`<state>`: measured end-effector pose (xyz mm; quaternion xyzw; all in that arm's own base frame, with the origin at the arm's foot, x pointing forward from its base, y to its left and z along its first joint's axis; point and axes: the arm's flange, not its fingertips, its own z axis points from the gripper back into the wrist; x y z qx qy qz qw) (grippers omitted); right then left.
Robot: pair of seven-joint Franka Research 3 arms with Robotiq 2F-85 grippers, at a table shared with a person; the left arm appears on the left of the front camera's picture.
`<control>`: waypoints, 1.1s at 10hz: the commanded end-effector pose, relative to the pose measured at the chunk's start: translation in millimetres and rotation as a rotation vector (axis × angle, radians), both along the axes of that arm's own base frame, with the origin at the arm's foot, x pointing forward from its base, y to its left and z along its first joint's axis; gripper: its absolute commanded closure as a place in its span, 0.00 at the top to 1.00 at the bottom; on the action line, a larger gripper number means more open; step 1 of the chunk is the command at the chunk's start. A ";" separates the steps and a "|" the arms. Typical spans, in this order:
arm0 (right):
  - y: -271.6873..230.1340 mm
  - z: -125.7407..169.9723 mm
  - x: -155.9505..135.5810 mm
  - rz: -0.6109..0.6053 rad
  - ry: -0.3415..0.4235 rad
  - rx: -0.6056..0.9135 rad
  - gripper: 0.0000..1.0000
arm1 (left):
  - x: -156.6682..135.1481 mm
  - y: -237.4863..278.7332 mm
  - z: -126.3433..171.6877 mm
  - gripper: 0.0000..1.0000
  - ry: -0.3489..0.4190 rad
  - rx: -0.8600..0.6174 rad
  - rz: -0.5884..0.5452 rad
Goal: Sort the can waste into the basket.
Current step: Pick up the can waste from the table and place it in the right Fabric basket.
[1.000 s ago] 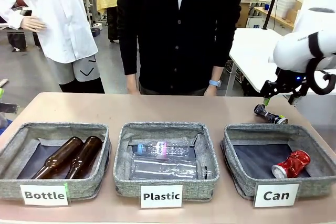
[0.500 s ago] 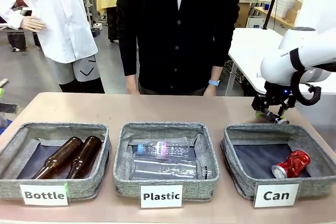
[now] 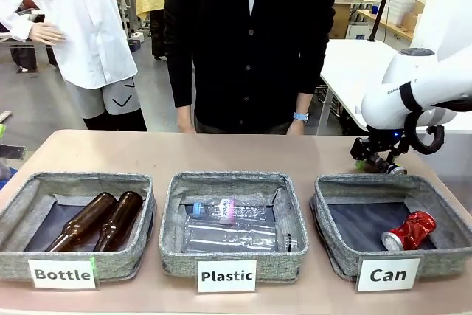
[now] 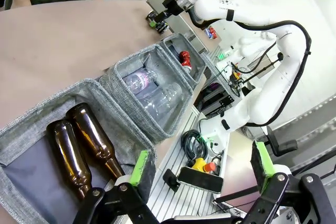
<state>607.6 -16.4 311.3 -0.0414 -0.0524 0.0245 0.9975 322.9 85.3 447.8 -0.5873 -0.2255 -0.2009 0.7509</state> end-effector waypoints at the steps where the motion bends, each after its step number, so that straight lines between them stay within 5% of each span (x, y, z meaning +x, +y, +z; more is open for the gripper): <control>1: -1.4 -0.1 4.0 0.000 -0.029 -0.019 1.00 | -0.7 0.9 2.5 0.95 0.000 -0.006 0.006; 3: -3.8 0.5 1.3 0.006 -0.047 -0.023 1.00 | -0.7 0.9 2.5 0.95 0.000 -0.006 0.006; 4: -2.9 0.9 1.6 0.009 -0.044 -0.013 0.41 | -0.7 0.9 2.5 0.95 0.000 -0.006 0.006; 5: -1.8 0.4 2.5 0.011 -0.043 -0.016 0.41 | -0.7 0.9 2.5 0.95 0.000 -0.006 0.006; 6: -2.0 -0.6 3.0 0.016 -0.040 -0.019 0.00 | -0.7 0.9 2.5 0.95 0.000 -0.006 0.006; 7: -2.8 -1.8 2.5 0.017 -0.034 -0.018 0.35 | -0.7 0.9 2.5 0.95 0.000 -0.006 0.006; 8: -4.1 -3.7 2.0 0.018 -0.027 -0.016 0.00 | -0.7 0.9 2.5 0.95 0.000 -0.006 0.006; 11: -4.5 -4.9 2.6 0.017 -0.014 -0.009 0.00 | -0.7 0.9 2.5 0.95 0.000 -0.006 0.006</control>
